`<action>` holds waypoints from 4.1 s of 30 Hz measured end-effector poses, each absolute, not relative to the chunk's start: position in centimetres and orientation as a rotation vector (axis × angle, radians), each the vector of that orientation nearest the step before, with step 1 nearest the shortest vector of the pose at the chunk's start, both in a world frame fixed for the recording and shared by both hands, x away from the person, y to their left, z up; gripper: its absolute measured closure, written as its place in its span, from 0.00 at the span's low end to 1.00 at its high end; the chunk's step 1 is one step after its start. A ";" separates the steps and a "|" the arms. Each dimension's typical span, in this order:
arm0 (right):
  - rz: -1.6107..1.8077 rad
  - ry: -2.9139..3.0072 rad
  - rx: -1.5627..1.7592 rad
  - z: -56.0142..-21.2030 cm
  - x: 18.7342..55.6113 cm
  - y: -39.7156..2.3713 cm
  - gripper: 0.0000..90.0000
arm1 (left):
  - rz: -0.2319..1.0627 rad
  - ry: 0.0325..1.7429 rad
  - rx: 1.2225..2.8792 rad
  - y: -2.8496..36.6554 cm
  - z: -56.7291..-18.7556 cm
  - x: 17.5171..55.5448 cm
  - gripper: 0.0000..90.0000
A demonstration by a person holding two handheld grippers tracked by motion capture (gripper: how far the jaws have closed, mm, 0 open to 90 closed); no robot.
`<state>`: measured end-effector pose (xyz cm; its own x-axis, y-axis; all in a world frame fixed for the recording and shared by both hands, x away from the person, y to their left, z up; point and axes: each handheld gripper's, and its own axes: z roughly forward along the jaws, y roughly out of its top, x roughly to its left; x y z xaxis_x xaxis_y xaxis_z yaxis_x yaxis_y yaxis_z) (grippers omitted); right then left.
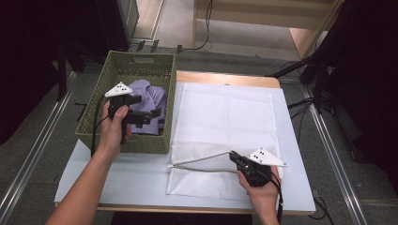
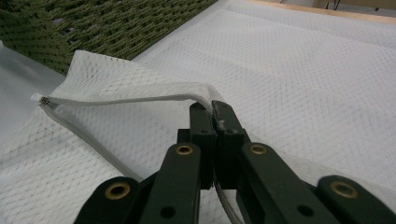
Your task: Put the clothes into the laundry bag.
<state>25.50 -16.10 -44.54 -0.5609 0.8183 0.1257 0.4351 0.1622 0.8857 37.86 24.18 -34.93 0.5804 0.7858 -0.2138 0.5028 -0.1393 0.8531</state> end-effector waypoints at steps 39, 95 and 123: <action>1.359 2.069 1.181 -44.6 25.5 -16.1 0.99 | 0.302 1.440 1.978 28.8 -41.2 49.3 0.00; 1.349 2.088 1.171 -44.8 25.5 -15.8 0.99 | 0.246 1.505 2.281 21.5 -42.9 49.2 0.59; 1.360 2.103 1.181 -44.8 25.5 -16.0 1.00 | 0.123 1.482 1.981 26.2 -38.1 47.5 0.88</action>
